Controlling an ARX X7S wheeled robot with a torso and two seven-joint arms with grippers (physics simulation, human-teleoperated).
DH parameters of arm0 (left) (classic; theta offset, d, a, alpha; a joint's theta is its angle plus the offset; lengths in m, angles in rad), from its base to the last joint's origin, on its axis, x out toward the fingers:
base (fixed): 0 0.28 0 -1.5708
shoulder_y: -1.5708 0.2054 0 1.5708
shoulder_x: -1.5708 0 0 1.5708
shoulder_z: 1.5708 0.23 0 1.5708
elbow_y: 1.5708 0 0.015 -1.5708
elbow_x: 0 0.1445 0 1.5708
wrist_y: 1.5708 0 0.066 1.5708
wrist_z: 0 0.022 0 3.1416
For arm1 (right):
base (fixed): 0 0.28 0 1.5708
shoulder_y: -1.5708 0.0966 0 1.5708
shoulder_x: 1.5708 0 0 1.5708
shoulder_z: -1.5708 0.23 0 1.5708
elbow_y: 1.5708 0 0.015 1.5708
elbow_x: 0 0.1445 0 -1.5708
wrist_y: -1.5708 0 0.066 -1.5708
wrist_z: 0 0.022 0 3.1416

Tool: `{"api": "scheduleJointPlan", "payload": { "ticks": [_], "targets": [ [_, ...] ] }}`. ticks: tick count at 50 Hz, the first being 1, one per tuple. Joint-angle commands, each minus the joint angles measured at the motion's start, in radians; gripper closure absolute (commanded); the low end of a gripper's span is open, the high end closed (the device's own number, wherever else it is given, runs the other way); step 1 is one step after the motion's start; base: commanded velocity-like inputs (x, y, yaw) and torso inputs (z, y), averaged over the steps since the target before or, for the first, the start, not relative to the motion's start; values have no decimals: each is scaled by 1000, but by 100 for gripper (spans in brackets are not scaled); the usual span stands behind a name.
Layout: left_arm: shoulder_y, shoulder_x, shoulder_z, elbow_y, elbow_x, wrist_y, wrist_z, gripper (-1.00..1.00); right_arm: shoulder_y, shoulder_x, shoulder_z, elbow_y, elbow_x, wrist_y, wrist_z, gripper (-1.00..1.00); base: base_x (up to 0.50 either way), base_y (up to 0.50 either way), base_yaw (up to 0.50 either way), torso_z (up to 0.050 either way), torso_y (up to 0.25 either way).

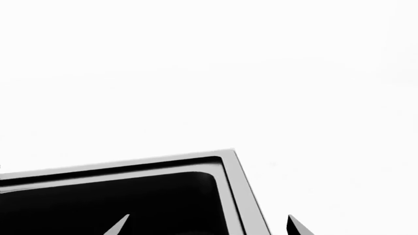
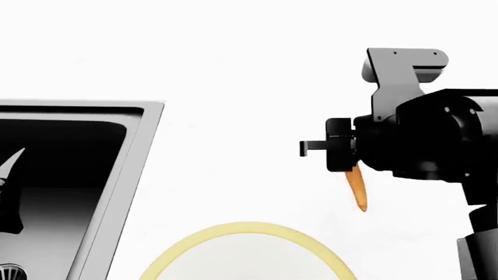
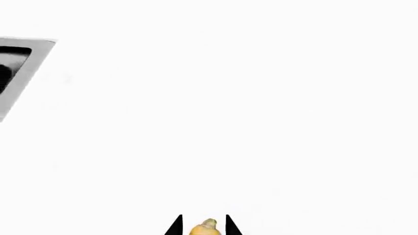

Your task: There is a mixed pile of frozen fruits and vegetables on the counter. Locate all the frozen vegetables and place the items in a bowl on the counter. Take all the frozen fruits and defrost them in a running sink.

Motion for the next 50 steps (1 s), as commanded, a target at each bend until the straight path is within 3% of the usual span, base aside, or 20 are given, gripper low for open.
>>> {"api": "scheduleJointPlan", "payload": {
  "ticks": [1,9,14,20,31,50],
  "targets": [
    [6,4,5,4,-2,6,-7,-100,-21,129,167,-423,212,208,230,100,0,0,0,0,0],
    [-15,13,11,8,-21,-6,-27,-100,-92,143,322,-675,634,360,582,100,0,0,0,0,0],
    [-5,9,14,12,-18,1,-20,-100,-101,158,236,-734,924,337,746,100,0,0,0,0,0],
    [8,16,23,11,-8,13,-18,-100,-103,158,141,-811,1106,278,852,100,0,0,0,0,0],
    [26,12,22,28,9,40,-11,-100,-156,137,48,-888,1196,219,913,100,0,0,0,0,0],
    [29,6,24,31,-1,44,-14,-100,-277,98,45,-890,1030,246,801,100,0,0,0,0,0]
  ]
}}
